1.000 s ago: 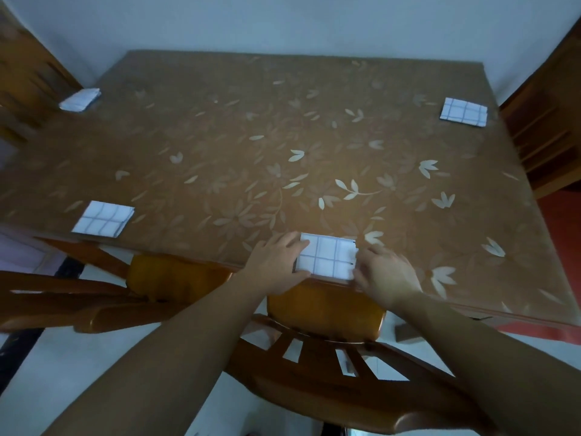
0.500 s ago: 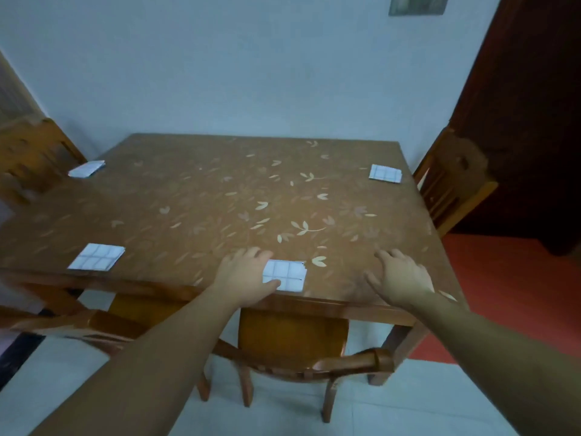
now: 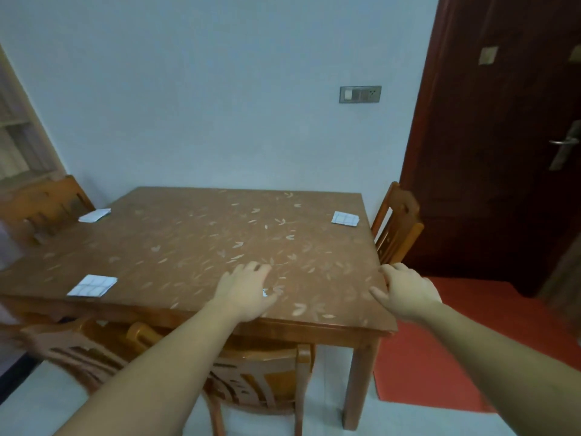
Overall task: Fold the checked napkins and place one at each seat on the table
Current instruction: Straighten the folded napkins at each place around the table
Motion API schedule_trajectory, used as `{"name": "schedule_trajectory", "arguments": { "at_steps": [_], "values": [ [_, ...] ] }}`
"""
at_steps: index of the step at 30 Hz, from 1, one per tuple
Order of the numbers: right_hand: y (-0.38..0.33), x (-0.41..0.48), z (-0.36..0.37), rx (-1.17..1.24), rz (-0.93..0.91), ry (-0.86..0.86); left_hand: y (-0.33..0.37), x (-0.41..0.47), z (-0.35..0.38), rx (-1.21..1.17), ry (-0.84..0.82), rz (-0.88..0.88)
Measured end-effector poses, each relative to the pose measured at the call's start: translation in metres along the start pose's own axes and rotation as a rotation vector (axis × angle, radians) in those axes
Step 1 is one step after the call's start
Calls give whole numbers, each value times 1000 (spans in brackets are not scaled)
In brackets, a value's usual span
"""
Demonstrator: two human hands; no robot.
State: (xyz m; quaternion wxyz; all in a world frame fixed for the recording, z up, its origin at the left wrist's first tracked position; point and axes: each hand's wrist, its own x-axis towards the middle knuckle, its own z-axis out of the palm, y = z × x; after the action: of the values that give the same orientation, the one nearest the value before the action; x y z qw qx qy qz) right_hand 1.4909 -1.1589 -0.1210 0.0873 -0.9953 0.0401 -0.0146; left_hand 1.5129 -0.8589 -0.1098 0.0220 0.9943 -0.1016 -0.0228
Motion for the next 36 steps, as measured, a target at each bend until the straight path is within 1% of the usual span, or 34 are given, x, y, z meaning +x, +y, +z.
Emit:
{"name": "schedule_trajectory", "arguments": {
  "at_steps": [5,9,12,16,20,26,29,32,36],
  "values": [
    [83,-1,-31,33,-41,15,89,4,-12,8,35,-63],
    [145,4,-51,38,-103,7,161,13,-17,2,67,-79],
    [179,18,-63,36,-145,-17,206,25,-21,3,61,-71],
    [214,53,-67,51,-198,-36,248,60,-19,-4,50,-92],
    [242,106,-58,52,-240,-64,276,111,-5,-10,46,-132],
    [277,219,-36,13,-304,-111,308,217,31,-59,7,-162],
    [294,274,-30,-38,-355,-138,323,266,40,-94,-26,-203],
    [312,330,-31,-30,-388,-161,335,309,40,-95,-44,-253],
    [338,407,-30,-70,-480,-140,352,359,36,-74,-45,-351]
  ]
}}
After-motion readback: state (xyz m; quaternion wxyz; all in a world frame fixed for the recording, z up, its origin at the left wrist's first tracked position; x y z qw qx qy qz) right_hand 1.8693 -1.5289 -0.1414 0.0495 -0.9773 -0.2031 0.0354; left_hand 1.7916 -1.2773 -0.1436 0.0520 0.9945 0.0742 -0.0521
